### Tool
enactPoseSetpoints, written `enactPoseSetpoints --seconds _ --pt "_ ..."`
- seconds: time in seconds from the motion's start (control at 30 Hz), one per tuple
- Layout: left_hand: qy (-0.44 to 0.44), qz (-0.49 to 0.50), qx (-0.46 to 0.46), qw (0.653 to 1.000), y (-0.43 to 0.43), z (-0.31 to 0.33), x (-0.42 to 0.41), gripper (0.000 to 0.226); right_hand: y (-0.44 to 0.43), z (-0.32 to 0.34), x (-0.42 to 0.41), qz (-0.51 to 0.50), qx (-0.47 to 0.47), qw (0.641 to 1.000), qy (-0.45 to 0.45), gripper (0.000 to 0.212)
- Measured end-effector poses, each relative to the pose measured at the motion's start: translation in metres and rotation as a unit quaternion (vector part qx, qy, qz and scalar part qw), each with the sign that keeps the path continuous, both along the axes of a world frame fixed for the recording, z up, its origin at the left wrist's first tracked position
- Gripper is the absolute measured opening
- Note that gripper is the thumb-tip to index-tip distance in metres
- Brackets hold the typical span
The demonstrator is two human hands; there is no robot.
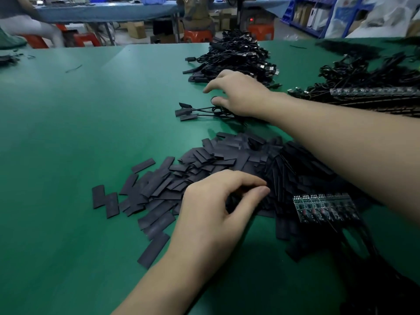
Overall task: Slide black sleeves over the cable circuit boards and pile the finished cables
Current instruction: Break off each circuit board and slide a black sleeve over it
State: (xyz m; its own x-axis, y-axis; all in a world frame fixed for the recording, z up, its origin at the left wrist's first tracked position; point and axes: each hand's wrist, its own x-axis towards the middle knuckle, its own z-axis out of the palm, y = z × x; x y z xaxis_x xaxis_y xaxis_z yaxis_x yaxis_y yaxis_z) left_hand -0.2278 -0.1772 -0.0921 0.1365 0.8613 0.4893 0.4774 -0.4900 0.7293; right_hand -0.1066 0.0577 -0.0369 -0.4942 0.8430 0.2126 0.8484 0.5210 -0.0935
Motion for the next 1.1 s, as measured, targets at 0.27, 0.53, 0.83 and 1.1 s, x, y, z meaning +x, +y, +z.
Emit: enactPoseSetpoints --seconds 0.27,0.53,0.83,1.1 --pt "0.007 0.003 0.001 1.0 0.0 -0.002 -0.001 0.006 -0.121 0.022 0.081 0.016 -0.073 0.997 0.017 0.009" --pt "0.028 0.004 -0.004 1.0 -0.005 0.001 0.004 0.006 -0.217 0.003 0.131 0.011 -0.13 0.99 -0.049 0.058" --pt "0.046 -0.052 -0.016 0.997 -0.011 0.004 0.014 0.015 -0.231 -0.005 0.123 0.016 -0.099 0.974 0.204 0.015" --pt "-0.115 -0.12 -0.161 0.973 -0.014 0.004 0.019 0.015 -0.238 -0.017 0.114 0.006 -0.114 0.937 0.329 0.014"
